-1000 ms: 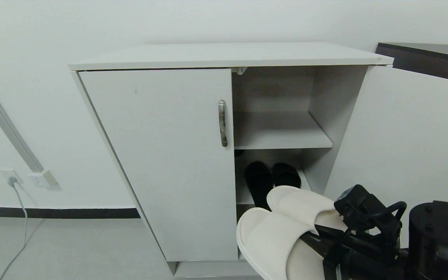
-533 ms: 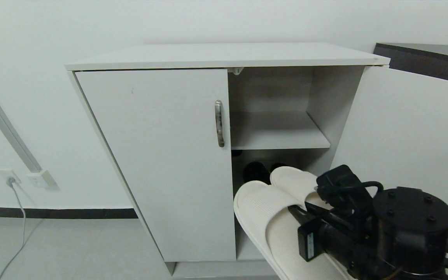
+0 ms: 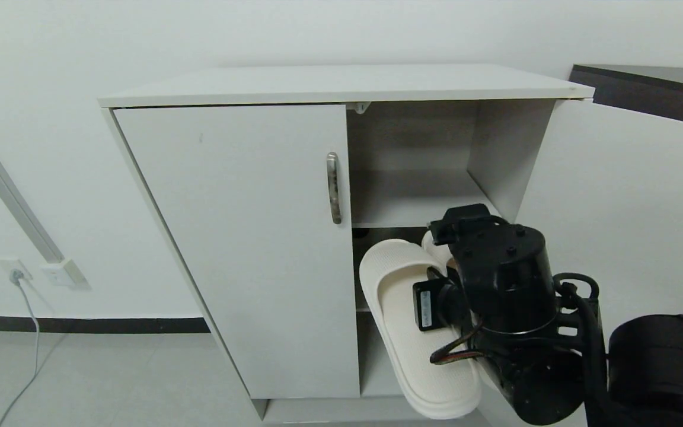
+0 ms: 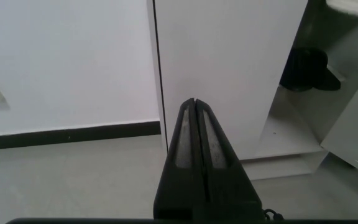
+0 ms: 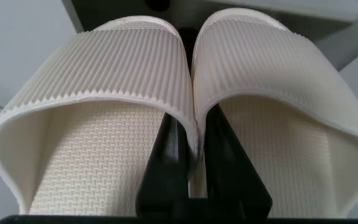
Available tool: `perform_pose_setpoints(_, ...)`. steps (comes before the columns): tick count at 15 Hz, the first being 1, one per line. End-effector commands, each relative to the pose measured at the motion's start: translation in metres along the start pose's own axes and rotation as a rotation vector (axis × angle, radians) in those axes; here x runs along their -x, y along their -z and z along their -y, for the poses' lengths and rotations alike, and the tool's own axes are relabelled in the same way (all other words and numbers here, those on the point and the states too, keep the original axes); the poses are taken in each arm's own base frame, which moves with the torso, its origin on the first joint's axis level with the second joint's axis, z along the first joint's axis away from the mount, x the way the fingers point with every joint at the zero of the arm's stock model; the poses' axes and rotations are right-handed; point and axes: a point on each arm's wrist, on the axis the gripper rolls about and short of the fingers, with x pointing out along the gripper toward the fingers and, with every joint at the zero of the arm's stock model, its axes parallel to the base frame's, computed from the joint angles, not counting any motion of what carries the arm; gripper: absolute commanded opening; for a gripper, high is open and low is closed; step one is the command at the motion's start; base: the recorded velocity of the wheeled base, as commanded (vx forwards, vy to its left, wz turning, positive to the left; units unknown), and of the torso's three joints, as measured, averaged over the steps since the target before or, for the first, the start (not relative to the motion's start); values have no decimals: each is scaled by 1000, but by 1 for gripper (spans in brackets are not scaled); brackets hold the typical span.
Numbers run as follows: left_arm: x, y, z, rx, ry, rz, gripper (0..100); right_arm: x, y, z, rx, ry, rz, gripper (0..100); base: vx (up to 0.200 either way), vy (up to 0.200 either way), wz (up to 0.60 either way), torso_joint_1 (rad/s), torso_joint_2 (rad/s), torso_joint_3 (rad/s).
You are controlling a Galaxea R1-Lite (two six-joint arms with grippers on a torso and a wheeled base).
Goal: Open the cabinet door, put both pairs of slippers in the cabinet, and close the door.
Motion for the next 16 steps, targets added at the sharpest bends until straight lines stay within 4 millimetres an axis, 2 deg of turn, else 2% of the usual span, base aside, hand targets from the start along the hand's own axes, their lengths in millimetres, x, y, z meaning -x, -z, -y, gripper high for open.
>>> perform_pose_setpoints(1, 0, 0, 0, 0, 0, -1, 0, -4, -20, -4, -38, 18, 30, 0, 0, 0, 0, 0, 0, 0)
perform_pose_setpoints(5, 0, 0, 0, 1, 0, -1, 0, -16, -23, 5, -37, 79, 29, 0, 0, 0, 0, 0, 0, 0)
perform_pose_setpoints(13, 0, 0, 0, 1, 0, -1, 0, -17, -28, 5, -43, 81, 37, 0, 0, 0, 0, 0, 0, 0)
perform_pose_setpoints(16, 0, 0, 0, 1, 0, -1, 0, -17, -27, 4, -42, 82, 36, 0, 200, 0, 0, 4, 2, 4)
